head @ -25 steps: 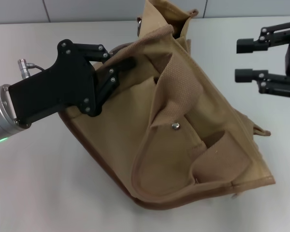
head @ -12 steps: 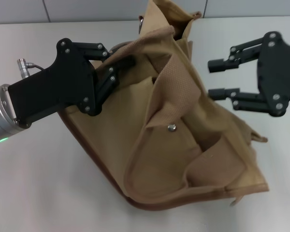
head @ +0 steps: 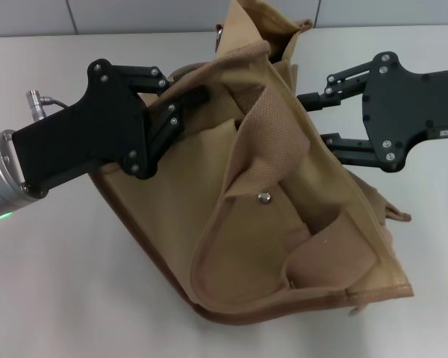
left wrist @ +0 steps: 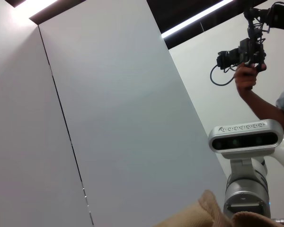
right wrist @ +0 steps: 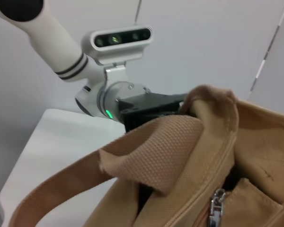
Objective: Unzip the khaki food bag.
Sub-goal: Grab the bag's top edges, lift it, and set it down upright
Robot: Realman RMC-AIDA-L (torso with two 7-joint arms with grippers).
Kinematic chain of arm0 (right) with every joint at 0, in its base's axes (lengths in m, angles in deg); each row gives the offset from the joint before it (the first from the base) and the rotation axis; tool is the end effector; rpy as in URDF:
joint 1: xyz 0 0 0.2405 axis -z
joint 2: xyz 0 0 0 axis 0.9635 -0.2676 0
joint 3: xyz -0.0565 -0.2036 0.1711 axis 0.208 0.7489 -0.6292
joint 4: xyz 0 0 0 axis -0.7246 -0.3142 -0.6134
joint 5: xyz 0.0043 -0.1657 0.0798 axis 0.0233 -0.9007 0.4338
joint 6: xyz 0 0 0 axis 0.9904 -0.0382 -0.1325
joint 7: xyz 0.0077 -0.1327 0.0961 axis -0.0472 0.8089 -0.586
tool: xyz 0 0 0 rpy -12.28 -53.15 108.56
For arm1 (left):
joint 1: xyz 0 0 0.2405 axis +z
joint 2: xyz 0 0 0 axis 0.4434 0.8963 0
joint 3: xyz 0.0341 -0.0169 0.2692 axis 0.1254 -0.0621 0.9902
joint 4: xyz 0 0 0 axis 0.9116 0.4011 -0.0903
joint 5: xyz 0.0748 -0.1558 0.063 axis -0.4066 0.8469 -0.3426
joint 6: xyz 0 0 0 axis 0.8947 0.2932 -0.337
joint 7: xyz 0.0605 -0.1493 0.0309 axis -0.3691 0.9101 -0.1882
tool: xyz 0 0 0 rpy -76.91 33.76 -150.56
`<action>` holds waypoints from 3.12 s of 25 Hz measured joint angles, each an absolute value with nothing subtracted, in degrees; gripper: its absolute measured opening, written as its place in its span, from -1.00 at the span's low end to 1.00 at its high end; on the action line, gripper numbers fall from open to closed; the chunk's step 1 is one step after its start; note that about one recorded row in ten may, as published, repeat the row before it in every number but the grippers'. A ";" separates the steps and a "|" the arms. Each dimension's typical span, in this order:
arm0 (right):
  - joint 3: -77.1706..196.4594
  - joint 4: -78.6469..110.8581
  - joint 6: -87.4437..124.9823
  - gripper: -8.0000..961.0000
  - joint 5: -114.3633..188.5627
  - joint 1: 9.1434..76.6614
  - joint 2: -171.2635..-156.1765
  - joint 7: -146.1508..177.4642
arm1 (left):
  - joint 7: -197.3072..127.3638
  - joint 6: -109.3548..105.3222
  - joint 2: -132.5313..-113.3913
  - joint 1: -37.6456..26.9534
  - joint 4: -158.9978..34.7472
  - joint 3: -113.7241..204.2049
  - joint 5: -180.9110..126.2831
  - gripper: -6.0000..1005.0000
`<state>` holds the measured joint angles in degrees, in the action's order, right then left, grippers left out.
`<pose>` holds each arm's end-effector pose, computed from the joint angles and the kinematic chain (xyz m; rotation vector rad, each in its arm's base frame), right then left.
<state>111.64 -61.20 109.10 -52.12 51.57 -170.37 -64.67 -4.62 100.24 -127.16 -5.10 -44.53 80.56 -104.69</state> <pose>0.1604 0.2954 0.0245 -2.8422 -0.2824 0.5402 -0.1885 0.2862 -0.0079 -2.3339 0.3398 -1.3540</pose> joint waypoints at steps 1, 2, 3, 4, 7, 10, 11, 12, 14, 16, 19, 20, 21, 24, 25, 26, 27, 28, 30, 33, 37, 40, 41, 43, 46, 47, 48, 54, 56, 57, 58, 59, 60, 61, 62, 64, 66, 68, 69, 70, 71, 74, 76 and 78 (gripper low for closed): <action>111.64 -61.20 109.10 -0.15 -52.12 51.57 -170.37 -64.67 | -4.62 100.24 -127.16 -5.10 -44.53 80.56 -104.69 -0.87; 111.70 -60.97 109.02 -0.15 -52.09 51.49 -170.34 -64.67 | -4.62 100.24 -127.16 -5.07 -44.51 80.55 -104.69 -0.87; 111.81 -60.80 109.02 -0.15 -52.03 51.37 -170.33 -64.68 | -4.62 100.24 -127.15 -5.04 -44.49 80.55 -104.69 -0.87; 112.18 -60.67 109.02 -0.15 -51.99 51.29 -170.32 -64.68 | -4.62 100.24 -127.15 -5.04 -44.46 80.56 -104.69 -0.87; 113.73 -60.50 108.68 -0.15 -51.93 51.20 -170.35 -64.69 | -4.62 100.24 -127.13 -5.08 -44.46 80.61 -104.69 -0.87; 115.15 -60.47 107.86 -0.15 -51.58 50.94 -170.38 -65.30 | -4.62 100.24 -127.13 -5.41 -44.46 80.64 -104.74 -0.87; 115.15 -60.47 107.86 -0.15 -51.58 50.94 -170.38 -65.30 | -4.62 100.24 -127.13 -5.41 -44.46 80.64 -104.74 -0.87; 115.26 -60.46 107.59 -0.15 -51.53 50.74 -170.39 -65.88 | -4.62 100.28 -127.12 -5.51 -44.48 81.00 -104.73 -0.87; 115.37 -60.42 107.29 -0.15 -51.50 50.27 -170.40 -67.04 | -4.62 100.31 -127.13 -5.55 -44.48 81.18 -104.70 -0.87; 115.41 -60.34 107.23 -0.15 -51.47 49.91 -170.44 -67.66 | -4.62 100.32 -127.16 -5.62 -44.48 81.34 -104.64 -0.87; 115.48 -60.11 107.09 -0.15 -51.33 49.75 -170.51 -67.72 | -4.62 100.32 -127.20 -5.81 -44.60 81.34 -104.64 -0.87; 115.65 -59.35 106.98 -0.15 -51.24 49.52 -170.52 -67.73 | -4.62 100.32 -127.20 -5.91 -44.67 81.37 -104.64 -0.87; 115.65 -59.35 106.98 -0.15 -51.24 49.52 -170.52 -67.73 | -4.62 100.32 -127.20 -5.91 -44.67 81.37 -104.64 -0.87; 116.26 -57.94 106.69 -0.16 -50.74 49.17 -170.53 -67.69 | -4.62 100.32 -127.22 -6.06 -44.71 81.71 -104.64 -0.87; 116.57 -57.33 106.43 -0.16 -50.09 49.06 -170.53 -67.56 | -4.62 100.32 -127.22 -6.14 -44.72 81.94 -104.64 -0.87; 116.57 -57.33 106.43 -0.16 -50.09 49.06 -170.53 -67.56 | -4.62 100.32 -127.22 -6.14 -44.72 81.94 -104.64 -0.87; 116.71 -57.12 106.37 -0.16 -49.86 49.03 -170.53 -67.51 | -4.62 100.32 -127.22 -6.18 -44.74 82.00 -104.64 -0.87; 116.81 -57.05 106.35 -0.16 -49.76 49.01 -170.51 -67.51 | -4.62 100.32 -127.23 -6.25 -44.76 82.02 -104.64 -0.87; 117.61 -56.77 106.17 -0.27 -49.78 48.77 -170.48 -67.62 | -4.62 100.30 -127.23 -6.37 -44.81 82.06 -104.64 -0.87; 118.13 -56.61 106.05 -0.43 -50.02 48.49 -170.43 -67.76 | -4.60 100.31 -127.23 -6.41 -44.80 82.06 -104.64 -0.87; 118.29 -56.81 106.03 -0.62 -50.18 48.29 -170.33 -68.86 | -4.00 100.32 -127.23 -6.52 -44.54 82.06 -104.64 -0.87; 117.92 -57.86 106.14 -0.74 -50.23 48.51 -170.30 -69.54 | -3.93 100.32 -127.23 -6.58 -44.49 82.03 -104.64 -0.87; 117.92 -57.86 106.14 -0.78 -50.23 48.51 -170.30 -69.54 | -3.93 100.32 -127.23 -6.58 -44.49 82.03 -104.64 -0.87; 117.86 -59.02 106.22 -0.85 -50.25 48.99 -170.28 -69.64 | -3.93 100.32 -127.23 -6.59 -44.48 81.94 -104.64 -0.87; 117.83 -61.18 106.82 -0.92 -50.27 50.19 -170.28 -70.07 | -3.95 100.31 -127.23 -6.57 -44.47 81.78 -104.65 -0.87; 117.85 -62.06 106.87 -0.94 -50.27 50.76 -170.27 -70.26 | -3.99 100.30 -127.23 -6.54 -44.47 81.73 -104.65 -0.87; 117.90 -62.86 106.90 -0.95 -50.27 51.34 -170.28 -70.43 | -4.04 100.26 -127.23 -6.52 -44.47 81.70 -104.65 -0.87; 116.79 -64.94 109.34 -0.97 -50.27 53.67 -170.21 -70.82 | -4.17 99.96 -127.23 -6.49 -44.47 82.07 -103.54 -0.87; 115.44 -65.27 110.69 -0.98 -50.29 54.11 -170.22 -70.96 | -4.18 99.94 -127.23 -6.48 -44.47 82.08 -103.42 -0.87; 114.70 -65.50 111.50 -0.98 -50.30 54.33 -170.22 -71.13 | -4.18 99.92 -127.22 -6.47 -44.49 82.05 -103.41 -0.87; 113.96 -65.77 112.29 -0.98 -50.31 54.55 -170.21 -71.27 | -4.19 99.90 -127.22 -6.47 -44.52 82.00 -103.40 -0.87; 113.15 -66.05 113.14 -0.98 -50.31 54.79 -170.21 -71.41 | -4.20 99.87 -127.22 -6.46 -44.56 81.93 -103.37 -0.87; 112.17 -66.46 114.00 -0.98 -50.32 55.06 -170.21 -71.45 | -4.24 99.85 -127.22 -6.46 -44.61 81.87 -103.36 -0.87; 111.28 -66.85 114.92 -0.98 -50.32 55.38 -170.21 -71.48 | -4.27 99.85 -127.22 -6.46 -44.64 81.81 -103.34 -0.87; 110.41 -67.25 115.68 -0.98 -50.32 55.70 -170.22 -71.49 | -4.32 99.81 -127.22 -6.47 -44.71 81.73 -103.26 -0.87; 108.74 -68.49 117.94 -0.98 -50.35 56.40 -170.23 -71.63 | -4.36 99.73 -127.22 -6.47 -44.86 81.65 -102.62 -0.87; 107.30 -69.83 120.06 -0.98 -50.38 57.32 -170.25 -71.73 | -4.36 99.66 -127.22 -6.39 -44.89 81.74 -102.01 -0.87; 105.93 -71.25 121.72 -0.98 -50.50 58.52 -170.26 -72.03 | -4.35 99.58 -127.22 -6.30 -44.88 81.83 -101.72 -0.87; 105.25 -71.89 122.42 -0.98 -50.75 59.09 -170.27 -72.20 | -4.34 99.55 -127.22 -6.27 -44.87 81.85 -101.64 -0.87; 104.59 -72.42 122.89 -0.99 -51.09 59.62 -170.29 -72.34 | -4.33 99.54 -127.22 -6.27 -44.86 81.83 -101.63 -0.87; 103.93 -72.85 123.37 -0.99 -51.74 60.09 -170.32 -72.39 | -4.33 99.53 -127.22 -6.26 -44.86 81.80 -101.62 -0.87; 101.95 -73.06 123.78 -0.98 -53.59 60.88 -170.41 -72.40 | -4.31 99.49 -127.22 -6.29 -44.86 81.88 -101.62 -0.87; 100.09 -71.81 123.48 -0.97 -53.56 60.83 -170.41 -72.47 | -4.29 99.47 -127.22 -6.31 -44.83 81.92 -101.62 -0.87; 97.12 -69.66 123.12 -0.96 -51.61 60.17 -170.38 -72.76 | -4.24 99.44 -127.22 -6.35 -44.80 81.99 -101.62 -0.87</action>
